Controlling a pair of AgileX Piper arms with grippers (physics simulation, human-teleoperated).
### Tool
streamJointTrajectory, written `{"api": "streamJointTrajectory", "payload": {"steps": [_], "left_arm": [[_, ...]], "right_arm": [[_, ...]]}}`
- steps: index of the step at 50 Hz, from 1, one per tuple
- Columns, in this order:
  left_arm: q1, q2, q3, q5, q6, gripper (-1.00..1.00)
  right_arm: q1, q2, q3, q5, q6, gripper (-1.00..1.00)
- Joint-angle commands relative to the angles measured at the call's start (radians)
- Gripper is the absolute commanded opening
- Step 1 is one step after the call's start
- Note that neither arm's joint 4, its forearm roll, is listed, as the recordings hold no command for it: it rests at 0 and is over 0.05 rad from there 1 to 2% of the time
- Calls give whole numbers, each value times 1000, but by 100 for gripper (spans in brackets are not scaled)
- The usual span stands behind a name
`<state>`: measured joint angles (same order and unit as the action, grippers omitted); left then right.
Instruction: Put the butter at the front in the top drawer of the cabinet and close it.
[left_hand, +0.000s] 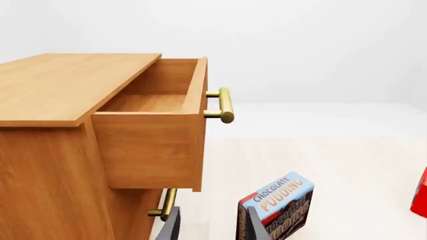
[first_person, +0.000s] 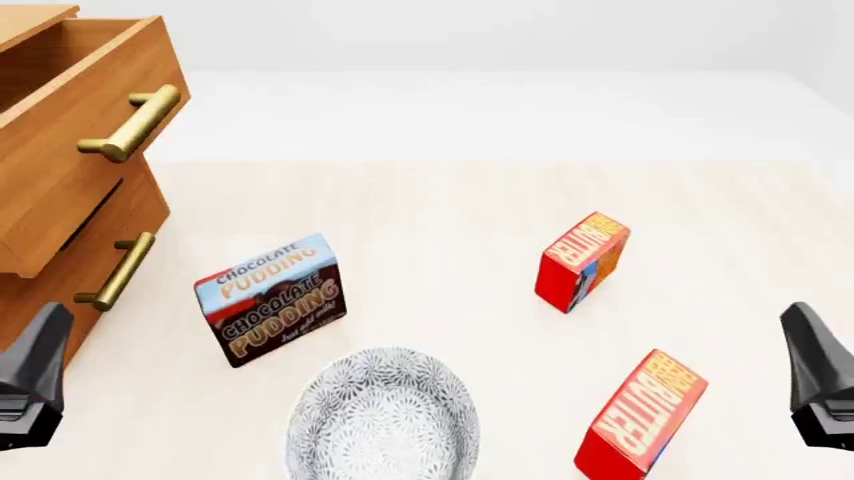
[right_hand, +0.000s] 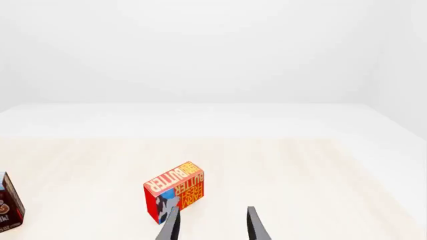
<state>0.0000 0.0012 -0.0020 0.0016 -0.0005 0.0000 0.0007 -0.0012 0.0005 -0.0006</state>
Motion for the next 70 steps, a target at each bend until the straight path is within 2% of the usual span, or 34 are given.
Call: {"api": "streamJointTrajectory", "payload": {"steps": [1, 14, 15, 17, 20, 21, 23, 24, 26, 28, 30, 31, 34, 37, 41, 43, 44, 45, 47, 51, 52, 55, 56, 70], "left_arm": [[0, 0, -4, 6, -2, 100], [0, -1, -8, 11, -2, 100], [37, -1, -6, 5, 17, 100], [20, 0, -5, 23, 51, 100], [9, 23, -1, 9, 61, 100], [70, 11, -4, 20, 49, 100], [-2, 13, -12, 24, 54, 100], [-2, 12, -13, 25, 54, 100], [27, 1, -27, 53, -6, 100], [42, -1, -52, 69, -22, 100], [42, 0, -135, 149, -13, 100], [42, -1, -136, 151, -13, 100], [60, -1, -253, 262, -38, 100], [68, -1, -328, 348, -19, 100], [92, -1, -422, 440, -63, 100], [93, -1, -440, 488, -19, 100], [127, -1, -445, 508, -5, 100], [85, -1, -448, 521, -5, 100], [106, -1, -455, 549, 3, 100], [96, 0, -507, 612, 0, 100], [85, 49, -536, 638, 6, 100], [77, 80, -568, 647, 9, 100], [54, 280, -736, 743, 1, 100], [64, 382, -837, 837, -3, 100]], "right_arm": [[0, 0, -3, 2, 1, 100], [-1, 0, -3, 4, 4, 100], [-1, 0, -3, 4, 4, 100], [-1, 0, -3, 4, 4, 100], [-1, 0, -3, 4, 4, 100], [-1, 0, -3, 4, 4, 100], [-1, 0, -3, 4, 4, 100], [-1, 0, -2, 4, 4, 100], [-1, 0, -2, 4, 4, 100], [-1, 0, -2, 4, 4, 100], [-1, 0, -2, 4, 4, 100], [-1, 0, -2, 4, 4, 100], [-1, 0, -2, 4, 4, 100], [-1, 0, -2, 4, 4, 100], [-1, 0, -3, 4, 4, 100], [0, 0, -3, 5, 4, 100], [-1, 0, -3, 5, 4, 100], [-1, 0, -3, 5, 4, 100], [-1, 0, -4, 5, 4, 100], [-1, 0, -4, 6, 4, 100], [-1, 0, -5, 6, 4, 100], [-1, 0, -5, 6, 4, 100], [-1, 0, -5, 6, 4, 100], [-1, 0, -5, 6, 4, 100]]}}
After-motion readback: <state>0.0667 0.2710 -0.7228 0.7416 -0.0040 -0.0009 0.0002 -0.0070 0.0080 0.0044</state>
